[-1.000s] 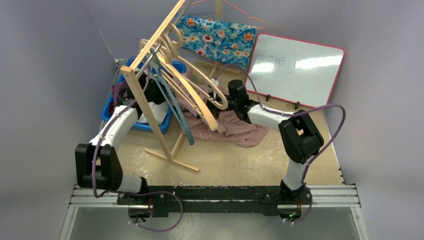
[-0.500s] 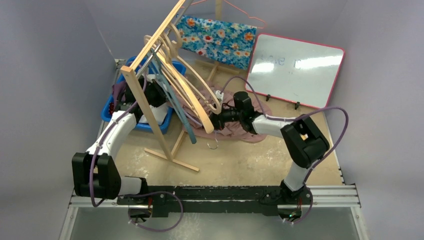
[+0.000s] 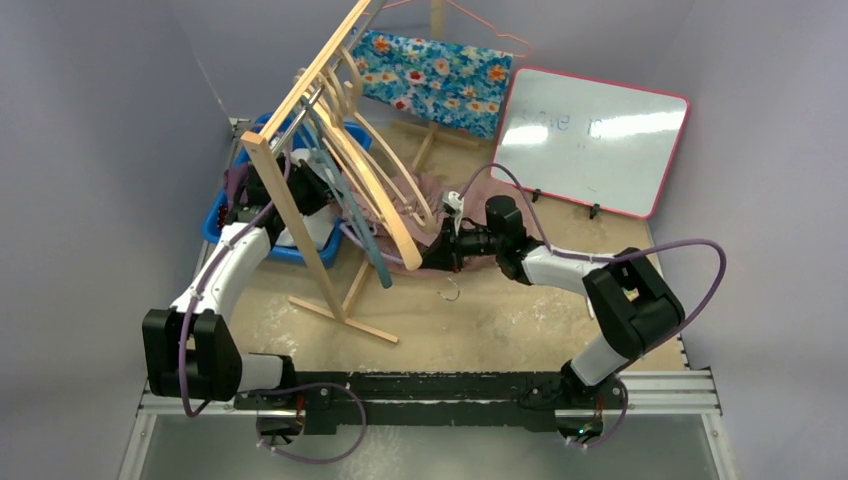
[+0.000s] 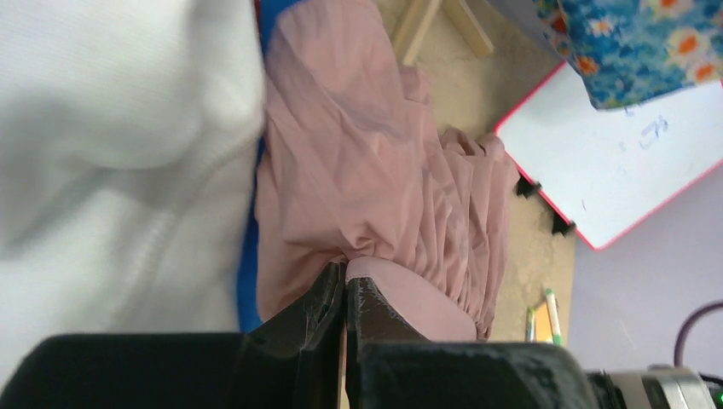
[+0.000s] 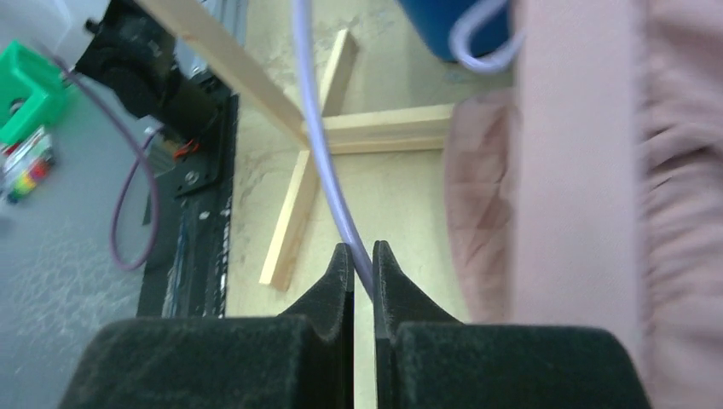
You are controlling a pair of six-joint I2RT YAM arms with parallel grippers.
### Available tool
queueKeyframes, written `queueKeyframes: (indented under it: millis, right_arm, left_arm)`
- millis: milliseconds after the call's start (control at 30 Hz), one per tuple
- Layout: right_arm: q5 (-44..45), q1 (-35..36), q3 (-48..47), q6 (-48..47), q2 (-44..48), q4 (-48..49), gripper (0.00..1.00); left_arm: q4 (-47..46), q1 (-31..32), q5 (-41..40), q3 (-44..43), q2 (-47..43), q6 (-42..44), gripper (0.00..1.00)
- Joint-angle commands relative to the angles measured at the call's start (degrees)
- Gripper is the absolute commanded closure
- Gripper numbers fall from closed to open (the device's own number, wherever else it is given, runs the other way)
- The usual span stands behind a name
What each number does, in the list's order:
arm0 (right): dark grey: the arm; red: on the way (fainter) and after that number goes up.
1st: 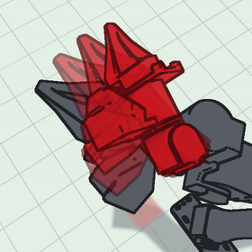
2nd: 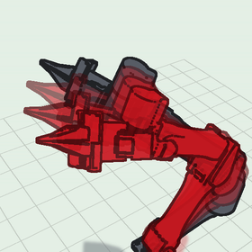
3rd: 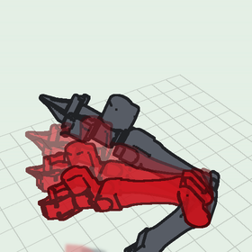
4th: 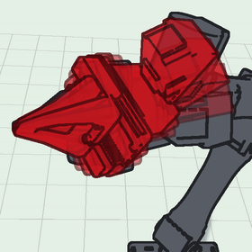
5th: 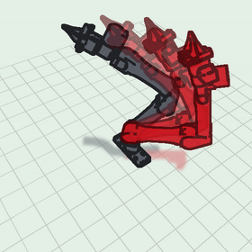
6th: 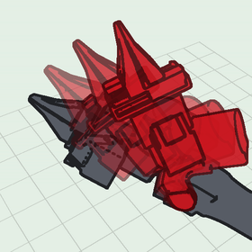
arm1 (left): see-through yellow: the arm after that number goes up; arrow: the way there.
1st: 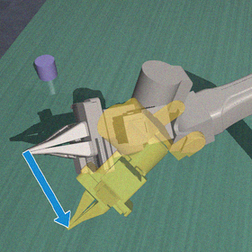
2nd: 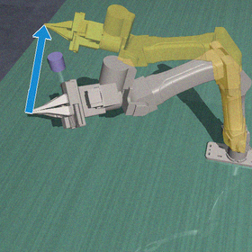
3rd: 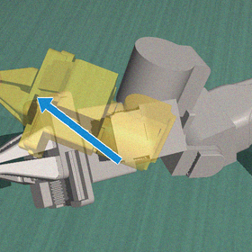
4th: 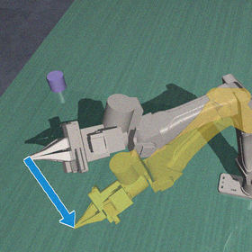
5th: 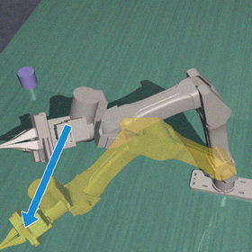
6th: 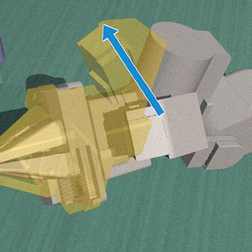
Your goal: Remove the skirt from the hanger
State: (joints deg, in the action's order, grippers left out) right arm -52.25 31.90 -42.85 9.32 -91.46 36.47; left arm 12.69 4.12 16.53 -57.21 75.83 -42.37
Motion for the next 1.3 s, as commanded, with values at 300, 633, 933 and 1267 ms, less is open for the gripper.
queueKeyframes:
  millis: [300,633,933,1267]
  right_arm:
    - [-1.7,-3.1,1.0,7.2,3.6,-3.8,1.0]
    - [8.9,3.3,-6.8,18.0,-5.2,5.9,0.61]
    - [17.6,12.7,-7.8,1.8,-14.3,32.2,0.17]
    - [20.6,16.3,-12.1,-17.5,-24.6,36.2,0.15]
  left_arm:
    - [-17.5,-7.5,1.1,1.0,0.7,0.5,1.0]
    - [-12.7,-6.8,7.4,1.0,3.6,1.2,1.0]
    - [-11.7,-6.8,8.8,2.0,3.3,0.8,1.0]
    - [-15.6,-6.7,10.6,6.9,2.4,-1.3,1.0]
